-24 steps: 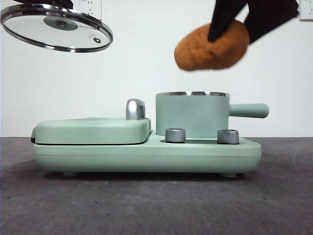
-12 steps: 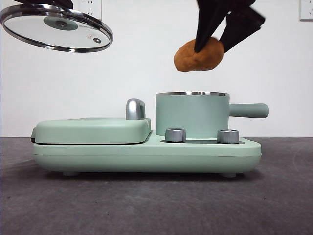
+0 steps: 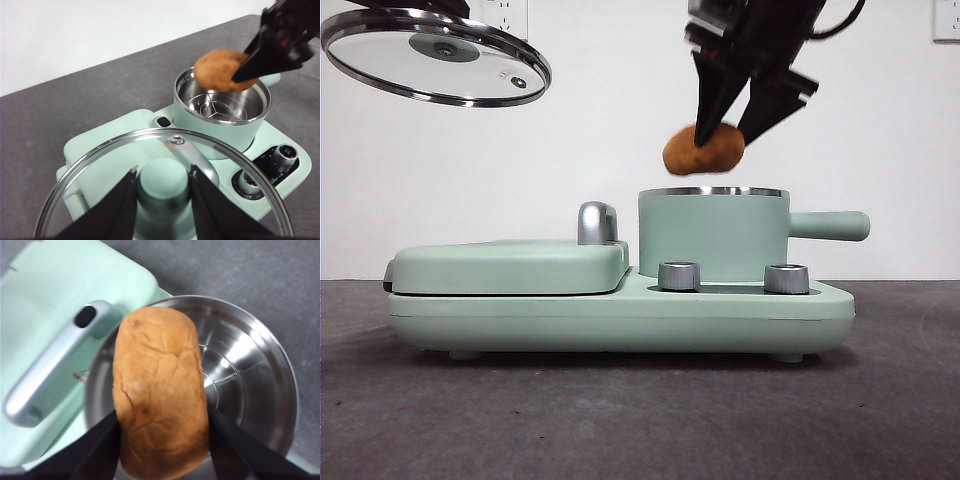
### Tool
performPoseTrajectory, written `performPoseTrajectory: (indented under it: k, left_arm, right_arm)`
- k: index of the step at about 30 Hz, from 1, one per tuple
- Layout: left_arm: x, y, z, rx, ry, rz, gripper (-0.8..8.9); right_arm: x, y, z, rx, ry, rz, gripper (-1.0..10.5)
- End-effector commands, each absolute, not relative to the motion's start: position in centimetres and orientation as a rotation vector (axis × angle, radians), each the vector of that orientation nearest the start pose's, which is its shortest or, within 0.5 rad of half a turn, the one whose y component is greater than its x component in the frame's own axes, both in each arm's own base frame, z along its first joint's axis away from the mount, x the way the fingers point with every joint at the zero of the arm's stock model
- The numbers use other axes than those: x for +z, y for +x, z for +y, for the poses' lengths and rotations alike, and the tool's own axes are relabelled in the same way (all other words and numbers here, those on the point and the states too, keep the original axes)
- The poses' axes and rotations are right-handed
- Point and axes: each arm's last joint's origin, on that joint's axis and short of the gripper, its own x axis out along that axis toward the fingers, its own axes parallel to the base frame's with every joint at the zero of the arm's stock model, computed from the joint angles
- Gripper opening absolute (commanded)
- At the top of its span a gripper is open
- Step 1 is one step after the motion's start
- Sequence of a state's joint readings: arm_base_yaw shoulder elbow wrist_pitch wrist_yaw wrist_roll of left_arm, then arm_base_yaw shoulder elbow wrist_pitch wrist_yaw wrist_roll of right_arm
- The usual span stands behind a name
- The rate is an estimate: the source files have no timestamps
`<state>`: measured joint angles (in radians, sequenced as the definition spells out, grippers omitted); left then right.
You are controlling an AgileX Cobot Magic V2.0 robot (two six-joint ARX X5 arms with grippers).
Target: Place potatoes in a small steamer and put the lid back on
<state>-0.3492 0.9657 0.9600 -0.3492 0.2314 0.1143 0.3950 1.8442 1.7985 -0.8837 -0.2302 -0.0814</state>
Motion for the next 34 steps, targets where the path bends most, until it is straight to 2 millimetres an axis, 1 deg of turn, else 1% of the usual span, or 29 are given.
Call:
performPoseTrajectory:
  k: [1, 6, 8, 17, 18, 21, 23, 25, 27, 30, 32, 34]
  left_arm:
    - [35.3, 19.0, -7.7, -0.597, 0.125, 0.282, 0.14]
    - [35.3, 19.0, -7.7, -0.597, 0.125, 0.282, 0.15]
    - [35.3, 19.0, -7.7, -0.597, 0.125, 0.282, 0.15]
    - [35.3, 19.0, -7.7, -0.597, 0.125, 0.28, 0.15]
    - [35.3, 19.0, -7.7, -0.597, 0.125, 0.28, 0.15]
    - [35.3, 19.0, -7.7, -0.597, 0.125, 0.28, 0.15]
    - [35.3, 19.0, -7.7, -0.597, 0.125, 0.28, 0.15]
    - [35.3, 19.0, -7.7, -0.597, 0.125, 0.281, 0.15]
    - [35.3, 19.0, -7.7, -0.597, 0.125, 0.28, 0.15]
    - [35.4, 19.0, -7.8, -0.603, 0.108, 0.282, 0.14]
    - [35.4, 19.0, -7.8, -0.612, 0.105, 0.282, 0.14]
    - [35.4, 19.0, -7.8, -0.612, 0.105, 0.282, 0.14]
  right_arm:
    - [32.0, 37.5, 16.3, 0.616, -0.16, 0.919, 2.0]
    - [30.3, 38.7, 16.4, 0.593, -0.169, 0.948, 2.0]
    - [29.4, 39.1, 16.5, 0.569, -0.204, 0.962, 2.0]
    - [27.2, 40.0, 16.9, 0.554, -0.223, 1.013, 2.0]
    - [27.1, 40.0, 16.9, 0.555, -0.223, 1.016, 2.2]
    - [27.2, 40.1, 17.0, 0.56, -0.22, 1.005, 3.4]
    - [27.5, 40.0, 17.0, 0.587, -0.209, 0.991, 3.5]
    - [28.8, 39.7, 16.9, 0.605, -0.213, 0.947, 3.5]
    - [31.0, 38.7, 16.5, 0.608, -0.208, 0.893, 3.5]
    - [35.7, 35.9, 15.5, 0.621, -0.196, 0.784, 3.5]
    - [38.1, 34.2, 14.7, 0.619, -0.191, 0.721, 3.5]
    - [39.6, 32.1, 13.8, 0.617, -0.188, 0.692, 3.5]
